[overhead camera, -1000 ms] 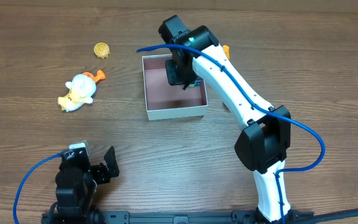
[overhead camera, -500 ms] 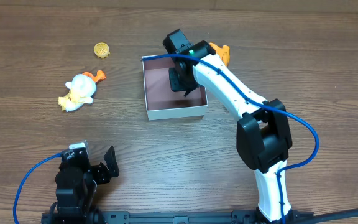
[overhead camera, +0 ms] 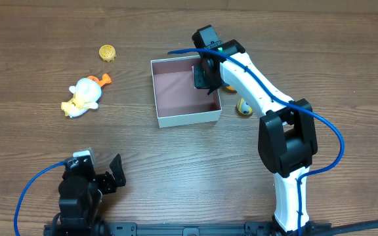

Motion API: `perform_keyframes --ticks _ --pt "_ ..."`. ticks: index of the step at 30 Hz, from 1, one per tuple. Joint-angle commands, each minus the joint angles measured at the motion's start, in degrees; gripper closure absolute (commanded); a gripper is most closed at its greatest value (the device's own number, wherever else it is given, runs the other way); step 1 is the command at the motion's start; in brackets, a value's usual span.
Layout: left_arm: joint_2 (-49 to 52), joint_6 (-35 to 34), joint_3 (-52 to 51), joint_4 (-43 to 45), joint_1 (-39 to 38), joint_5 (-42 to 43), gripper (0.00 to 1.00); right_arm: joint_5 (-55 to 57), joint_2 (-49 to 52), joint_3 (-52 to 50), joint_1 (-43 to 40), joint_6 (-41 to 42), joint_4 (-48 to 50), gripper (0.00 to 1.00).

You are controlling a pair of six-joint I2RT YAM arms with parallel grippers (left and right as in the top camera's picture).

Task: Pack container
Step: 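Withdraw the right gripper and move it to the yellow ball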

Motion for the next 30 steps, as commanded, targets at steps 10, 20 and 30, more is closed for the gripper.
perform_keyframes --ticks 10,20,30 --pt "-0.5 1.1 -0.6 0.1 0.4 0.3 0.00 -1.2 -2.6 -0.3 0.3 -0.4 2.2 0.94" --pt "-0.5 1.1 -0.6 0.1 0.4 0.3 0.00 -1.9 -2.6 -0.3 0.7 -0.4 3.1 0.94" --pt "-0.5 1.1 -0.6 0.1 0.4 0.3 0.00 -2.9 -2.6 0.5 3.3 -0.9 0.8 0.89"
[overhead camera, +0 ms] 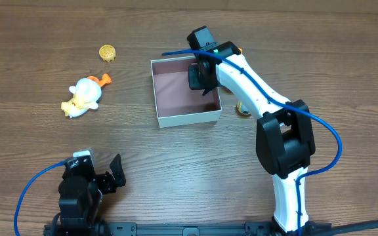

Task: Pack container
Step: 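Withdraw the right gripper and move it to the yellow ball, then grasp the yellow face ball with the right gripper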

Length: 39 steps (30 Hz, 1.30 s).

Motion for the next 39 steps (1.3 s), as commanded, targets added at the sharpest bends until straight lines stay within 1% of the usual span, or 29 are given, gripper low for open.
perform_keyframes --ticks 1,4,5,8,11,16,18,21,23,27,30,32,35,39 --pt "-0.5 1.1 -0.6 0.1 0.4 0.3 0.00 -0.4 -2.6 0.6 1.8 -1.3 -0.7 0.87" --pt "-0.5 1.1 -0.6 0.1 0.4 0.3 0.00 -0.4 -2.6 1.2 3.1 -2.1 -1.7 0.76" --pt "-0.5 1.1 -0.6 0.1 0.4 0.3 0.00 -0.4 -2.6 2.3 3.6 -3.0 -2.4 0.74" --pt "-0.5 1.1 -0.6 0.1 0.4 0.3 0.00 1.0 -2.6 7.7 4.4 -4.5 -5.1 0.68" --pt "-0.5 1.1 -0.6 0.1 0.4 0.3 0.00 3.6 -2.6 15.4 4.3 -4.4 -9.0 0.60" --pt "-0.5 1.1 -0.6 0.1 0.4 0.3 0.00 7.2 -2.6 23.6 1.4 -4.4 -15.5 0.45" --pt "-0.5 1.1 -0.6 0.1 0.4 0.3 0.00 7.9 -2.6 24.3 -0.6 -4.3 -17.7 0.45" --pt "-0.5 1.1 -0.6 0.1 0.4 0.3 0.00 7.6 -2.6 24.3 -5.8 -2.6 -20.8 0.44" --pt "-0.5 1.1 -0.6 0.1 0.4 0.3 0.00 7.4 -2.6 24.3 -8.4 -1.6 -22.1 0.41" --pt "-0.5 1.1 -0.6 0.1 0.4 0.3 0.00 4.4 -2.6 22.5 -12.9 -1.6 -22.8 0.39" --pt "-0.5 1.1 -0.6 0.1 0.4 0.3 0.00 1.1 -2.6 18.1 -14.5 -2.9 -20.2 0.41" --pt "-0.5 1.1 -0.6 0.1 0.4 0.3 0.00 0.9 -2.6 14.8 -14.5 -2.9 -19.4 0.43" --pt "-0.5 1.1 -0.6 0.1 0.4 0.3 0.00 -0.5 -2.6 10.3 -14.4 -2.7 -16.6 0.43" --pt "-0.5 1.1 -0.6 0.1 0.4 0.3 0.00 -2.2 -2.6 7.3 -14.9 -2.5 -15.5 0.44"
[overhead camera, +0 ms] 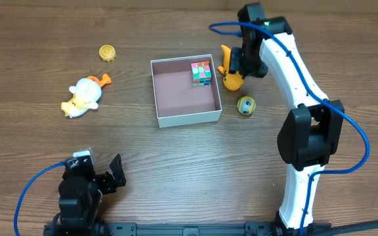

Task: Pack container
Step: 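Grasp the yellow face ball with the right gripper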

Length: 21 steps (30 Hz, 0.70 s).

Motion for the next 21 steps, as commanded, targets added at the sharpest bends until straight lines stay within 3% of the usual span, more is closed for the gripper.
perform_keyframes --ticks 1,8,15,21 --pt "-0.5 1.1 -0.6 0.1 0.4 0.3 0.00 -1.7 -2.1 -1.9 -0.5 0.2 0.4 0.44" --pt "-0.5 1.1 -0.6 0.1 0.4 0.3 0.00 -2.1 -2.3 -3.7 -0.5 1.4 -3.0 0.46" --pt "-0.5 1.1 -0.6 0.1 0.4 0.3 0.00 -2.0 -2.3 -3.7 -0.6 1.5 -7.3 0.34" --pt "-0.5 1.1 -0.6 0.1 0.4 0.3 0.00 -0.7 -2.3 -3.7 -0.7 1.3 -8.4 0.32"
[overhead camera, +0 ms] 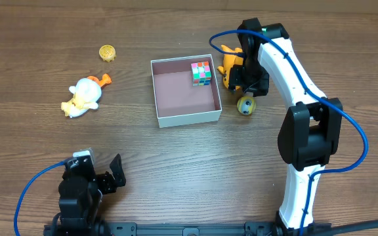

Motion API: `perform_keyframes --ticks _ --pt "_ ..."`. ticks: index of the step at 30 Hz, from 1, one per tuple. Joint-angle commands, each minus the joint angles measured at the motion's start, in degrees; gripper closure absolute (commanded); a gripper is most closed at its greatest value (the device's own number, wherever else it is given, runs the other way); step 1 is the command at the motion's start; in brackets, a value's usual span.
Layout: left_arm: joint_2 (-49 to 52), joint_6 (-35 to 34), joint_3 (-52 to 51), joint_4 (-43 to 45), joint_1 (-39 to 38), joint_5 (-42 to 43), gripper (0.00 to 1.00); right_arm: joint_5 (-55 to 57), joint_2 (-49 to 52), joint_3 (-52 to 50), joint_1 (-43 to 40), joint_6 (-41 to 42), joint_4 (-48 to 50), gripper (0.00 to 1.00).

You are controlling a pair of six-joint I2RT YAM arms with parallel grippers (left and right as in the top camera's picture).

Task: Pack container
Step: 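Grasp the yellow face ball with the right gripper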

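Observation:
The container (189, 118) is a white box with a pink floor, standing mid-table. A multicoloured cube (201, 73) lies in its far right corner. Just right of the box sits an orange toy (227, 68), with a yellow ball (245, 105) in front of it. My right gripper (244, 82) hangs between that toy and the ball, its jaws apart and nothing seen in them. A white duck (83, 96) and a gold disc (107, 52) lie at the far left. My left gripper (114, 174) rests open near the front edge.
The right arm (287, 62) reaches along the right side of the box. A blue cable (350, 141) loops off it. The left arm's base (77, 193) sits at the front left with its own cable.
My right gripper has moved nearer, from beside the orange toy's far side to between that toy and the yellow ball. The cube, box and left arm have not moved.
At first my right gripper was down inside the box's far right corner, hiding what it held. It was still there a second later. Then it stood outside by the orange toy, with the cube left in the box. Now it hangs over the toy and ball.

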Motion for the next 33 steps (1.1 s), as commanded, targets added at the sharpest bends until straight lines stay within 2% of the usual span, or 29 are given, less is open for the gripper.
perform_keyframes --ticks 1,9,16,21,23,25,33 --pt "-0.5 1.1 -0.6 0.1 0.4 0.3 0.00 1.0 -2.3 -0.1 -0.6 0.0 0.0 0.32" --pt "-0.5 1.1 -0.6 0.1 0.4 0.3 0.00 1.0 -2.3 -8.3 -0.8 0.0 4.2 0.29" --pt "-0.5 1.1 -0.6 0.1 0.4 0.3 0.00 1.0 -2.3 -8.7 -1.1 0.0 5.4 0.32" --pt "-0.5 1.1 -0.6 0.1 0.4 0.3 0.00 1.0 -2.3 -8.7 -1.2 0.0 5.9 0.44" --pt "-0.5 1.1 -0.6 0.1 0.4 0.3 0.00 1.0 -2.3 -9.1 -1.2 0.0 6.0 0.44" --pt "-0.5 1.1 -0.6 0.1 0.4 0.3 0.00 1.0 -2.3 -10.3 -1.2 0.0 6.5 0.51" --pt "-0.5 1.1 -0.6 0.1 0.4 0.3 0.00 0.6 -2.3 -14.3 -1.2 0.0 9.0 0.55"
